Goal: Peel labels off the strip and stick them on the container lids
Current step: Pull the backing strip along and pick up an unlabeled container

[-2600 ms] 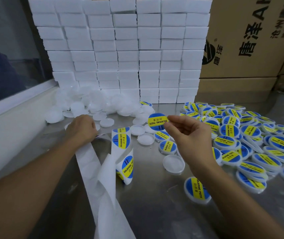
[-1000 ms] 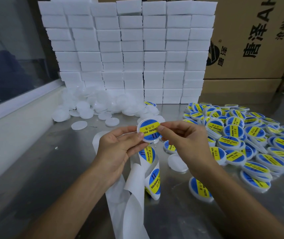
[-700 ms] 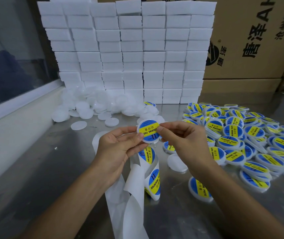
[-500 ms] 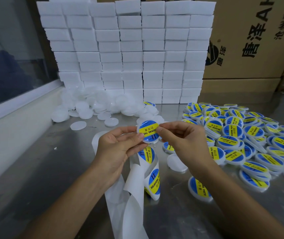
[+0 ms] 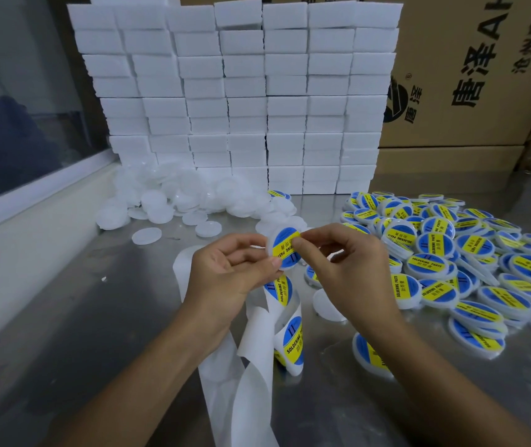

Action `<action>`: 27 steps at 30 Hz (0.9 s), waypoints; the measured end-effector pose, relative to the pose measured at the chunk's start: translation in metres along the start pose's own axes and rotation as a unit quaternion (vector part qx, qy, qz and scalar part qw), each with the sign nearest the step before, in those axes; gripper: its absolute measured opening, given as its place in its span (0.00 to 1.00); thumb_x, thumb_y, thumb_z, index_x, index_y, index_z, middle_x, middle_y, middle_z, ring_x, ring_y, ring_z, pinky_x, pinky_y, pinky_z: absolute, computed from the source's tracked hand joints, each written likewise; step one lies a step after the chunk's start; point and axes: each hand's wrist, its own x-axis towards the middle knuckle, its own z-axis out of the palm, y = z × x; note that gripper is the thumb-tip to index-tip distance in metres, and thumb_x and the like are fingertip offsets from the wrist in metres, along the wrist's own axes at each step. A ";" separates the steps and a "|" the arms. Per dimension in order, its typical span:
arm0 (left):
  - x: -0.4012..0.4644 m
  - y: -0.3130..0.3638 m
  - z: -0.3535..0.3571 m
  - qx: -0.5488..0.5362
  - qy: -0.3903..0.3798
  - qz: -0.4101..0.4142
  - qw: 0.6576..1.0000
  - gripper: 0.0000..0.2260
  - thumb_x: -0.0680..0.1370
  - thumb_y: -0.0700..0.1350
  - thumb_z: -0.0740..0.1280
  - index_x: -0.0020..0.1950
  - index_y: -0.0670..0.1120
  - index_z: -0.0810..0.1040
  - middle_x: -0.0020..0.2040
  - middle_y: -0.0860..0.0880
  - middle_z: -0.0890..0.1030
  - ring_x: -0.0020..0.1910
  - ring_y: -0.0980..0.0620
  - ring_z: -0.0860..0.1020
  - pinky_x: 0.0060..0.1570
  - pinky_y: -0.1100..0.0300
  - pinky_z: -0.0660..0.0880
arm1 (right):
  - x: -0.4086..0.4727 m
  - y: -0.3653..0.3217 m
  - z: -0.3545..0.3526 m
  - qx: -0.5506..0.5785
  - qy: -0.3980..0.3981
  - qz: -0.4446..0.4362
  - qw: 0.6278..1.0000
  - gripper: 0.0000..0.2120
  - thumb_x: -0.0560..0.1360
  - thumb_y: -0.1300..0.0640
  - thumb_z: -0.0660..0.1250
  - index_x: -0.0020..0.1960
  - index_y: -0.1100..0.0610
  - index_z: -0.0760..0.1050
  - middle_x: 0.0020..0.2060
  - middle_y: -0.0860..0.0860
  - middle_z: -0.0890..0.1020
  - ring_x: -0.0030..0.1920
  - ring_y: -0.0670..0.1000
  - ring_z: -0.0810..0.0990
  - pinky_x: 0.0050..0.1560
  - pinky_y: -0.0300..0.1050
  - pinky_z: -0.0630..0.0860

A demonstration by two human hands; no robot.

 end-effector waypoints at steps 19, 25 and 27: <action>-0.001 0.002 0.005 -0.123 -0.126 -0.032 0.984 0.16 0.70 0.39 0.69 0.56 0.46 0.84 0.54 0.42 0.84 0.54 0.45 0.83 0.49 0.59 0.80 | -0.001 -0.010 0.003 0.234 -0.033 0.121 0.964 0.08 0.73 0.57 0.72 0.48 0.62 0.79 0.32 0.57 0.84 0.28 0.49 0.80 0.30 0.39 0.77; -0.001 0.000 0.005 -0.082 -0.109 -0.012 0.991 0.16 0.68 0.40 0.70 0.55 0.47 0.85 0.48 0.42 0.85 0.51 0.44 0.84 0.47 0.58 0.80 | -0.004 -0.011 0.004 0.194 -0.051 0.145 0.969 0.25 0.58 0.41 0.75 0.46 0.57 0.76 0.30 0.55 0.83 0.27 0.50 0.80 0.29 0.41 0.76; 0.000 -0.001 0.003 -0.050 -0.115 -0.013 0.992 0.20 0.69 0.40 0.69 0.61 0.42 0.80 0.51 0.39 0.84 0.52 0.42 0.84 0.48 0.56 0.81 | -0.003 -0.010 0.004 0.193 -0.040 0.138 0.971 0.22 0.62 0.41 0.73 0.43 0.58 0.75 0.28 0.55 0.83 0.25 0.51 0.79 0.28 0.43 0.76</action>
